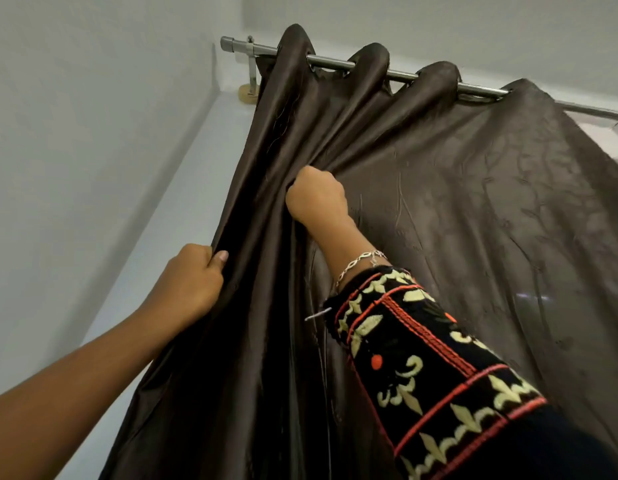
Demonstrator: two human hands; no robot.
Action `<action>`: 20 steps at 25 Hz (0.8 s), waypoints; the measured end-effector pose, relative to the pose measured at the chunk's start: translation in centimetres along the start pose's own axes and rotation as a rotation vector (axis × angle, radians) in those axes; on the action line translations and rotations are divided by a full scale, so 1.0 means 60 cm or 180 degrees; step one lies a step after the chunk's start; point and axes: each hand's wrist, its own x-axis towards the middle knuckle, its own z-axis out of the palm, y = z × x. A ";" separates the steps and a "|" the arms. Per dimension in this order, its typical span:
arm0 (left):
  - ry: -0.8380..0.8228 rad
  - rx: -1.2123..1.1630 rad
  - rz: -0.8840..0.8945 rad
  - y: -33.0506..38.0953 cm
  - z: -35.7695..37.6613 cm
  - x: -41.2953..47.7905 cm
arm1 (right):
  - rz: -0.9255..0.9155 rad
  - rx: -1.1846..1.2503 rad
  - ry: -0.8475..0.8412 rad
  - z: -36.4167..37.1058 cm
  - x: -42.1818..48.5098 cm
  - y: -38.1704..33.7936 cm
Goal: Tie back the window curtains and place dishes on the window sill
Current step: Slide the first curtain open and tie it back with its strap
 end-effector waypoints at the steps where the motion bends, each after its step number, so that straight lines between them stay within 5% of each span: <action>1: 0.0017 -0.0005 0.0001 -0.001 0.001 0.000 | -0.0006 0.0028 -0.0021 -0.001 0.000 0.003; 7: 0.0067 0.0014 0.0080 -0.011 0.027 -0.003 | 0.0117 -0.0396 -0.0203 -0.032 -0.024 0.119; 11: 0.0065 0.0034 0.0066 -0.016 0.054 -0.008 | 0.0365 -0.0275 0.0323 -0.077 -0.049 0.198; 20: 0.0080 -0.0002 0.0003 0.001 0.082 -0.022 | 0.0852 -0.2163 0.1187 -0.206 -0.077 0.318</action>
